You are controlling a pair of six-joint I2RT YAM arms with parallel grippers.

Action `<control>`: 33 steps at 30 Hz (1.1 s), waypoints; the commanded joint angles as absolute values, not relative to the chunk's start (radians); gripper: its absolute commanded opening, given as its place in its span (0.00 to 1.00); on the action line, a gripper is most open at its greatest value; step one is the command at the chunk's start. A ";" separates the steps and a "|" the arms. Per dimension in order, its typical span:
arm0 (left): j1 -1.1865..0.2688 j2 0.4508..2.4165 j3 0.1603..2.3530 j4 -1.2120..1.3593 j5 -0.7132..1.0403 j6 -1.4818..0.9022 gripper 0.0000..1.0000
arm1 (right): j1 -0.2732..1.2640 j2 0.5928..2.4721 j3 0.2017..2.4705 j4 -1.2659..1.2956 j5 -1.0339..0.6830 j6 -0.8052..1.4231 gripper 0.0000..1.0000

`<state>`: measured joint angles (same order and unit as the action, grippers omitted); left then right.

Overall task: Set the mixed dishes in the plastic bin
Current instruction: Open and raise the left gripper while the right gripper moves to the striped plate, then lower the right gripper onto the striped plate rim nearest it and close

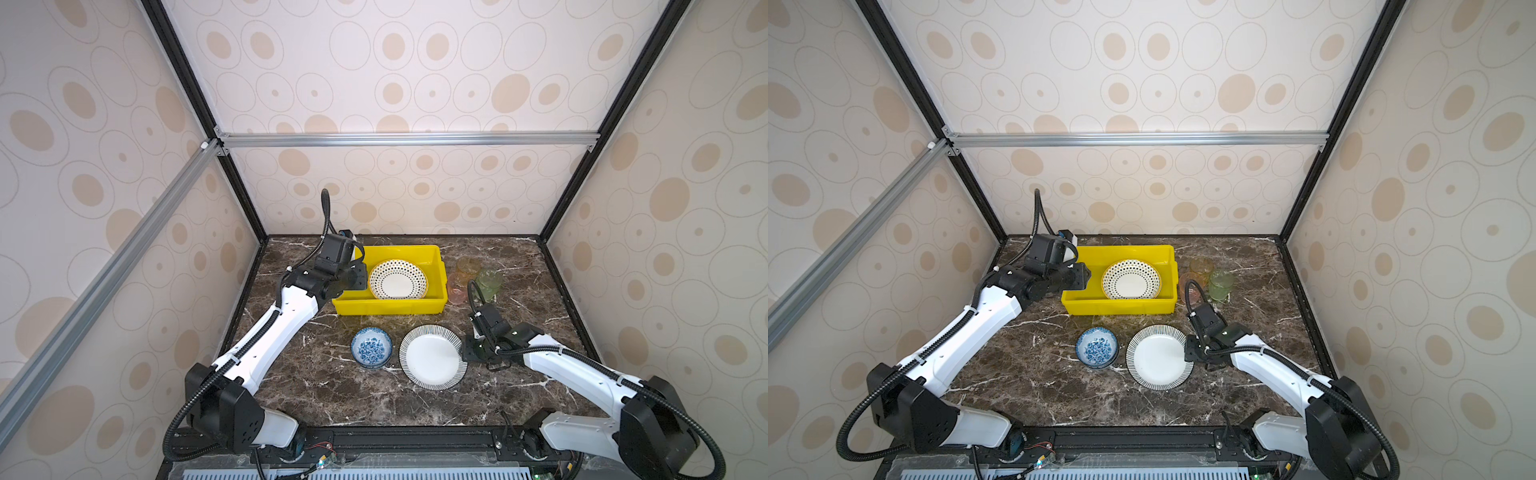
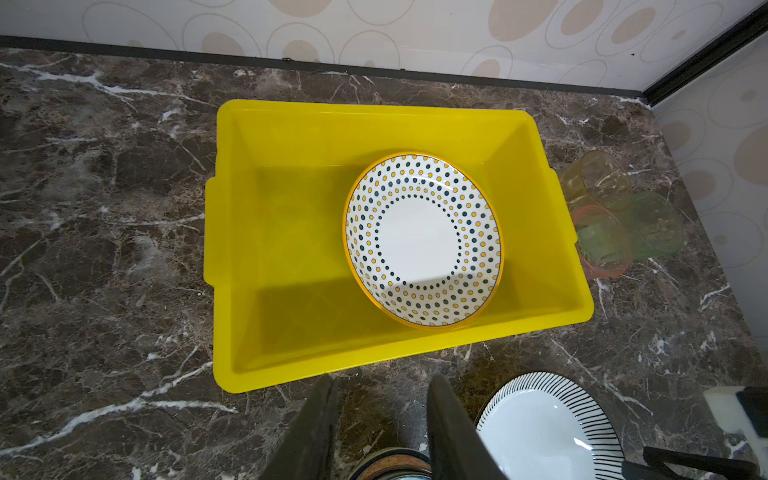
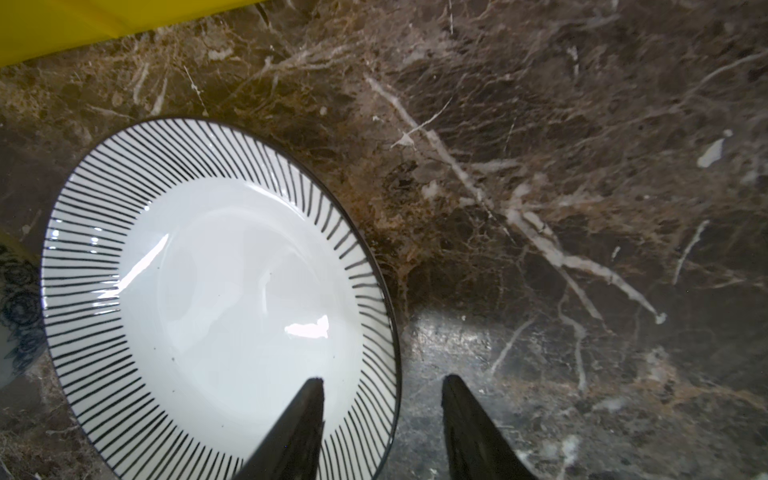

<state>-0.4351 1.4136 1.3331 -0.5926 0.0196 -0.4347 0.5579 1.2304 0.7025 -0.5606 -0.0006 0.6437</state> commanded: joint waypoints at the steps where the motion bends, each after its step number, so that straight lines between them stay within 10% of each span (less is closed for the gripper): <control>1: -0.442 1.396 1.329 -0.566 0.013 -0.449 0.37 | 0.557 1.253 0.686 -0.537 -0.003 0.654 0.47; 33: -0.441 1.440 1.322 -0.565 0.009 -0.442 0.37 | 0.554 1.380 0.696 -0.503 -0.008 0.640 0.20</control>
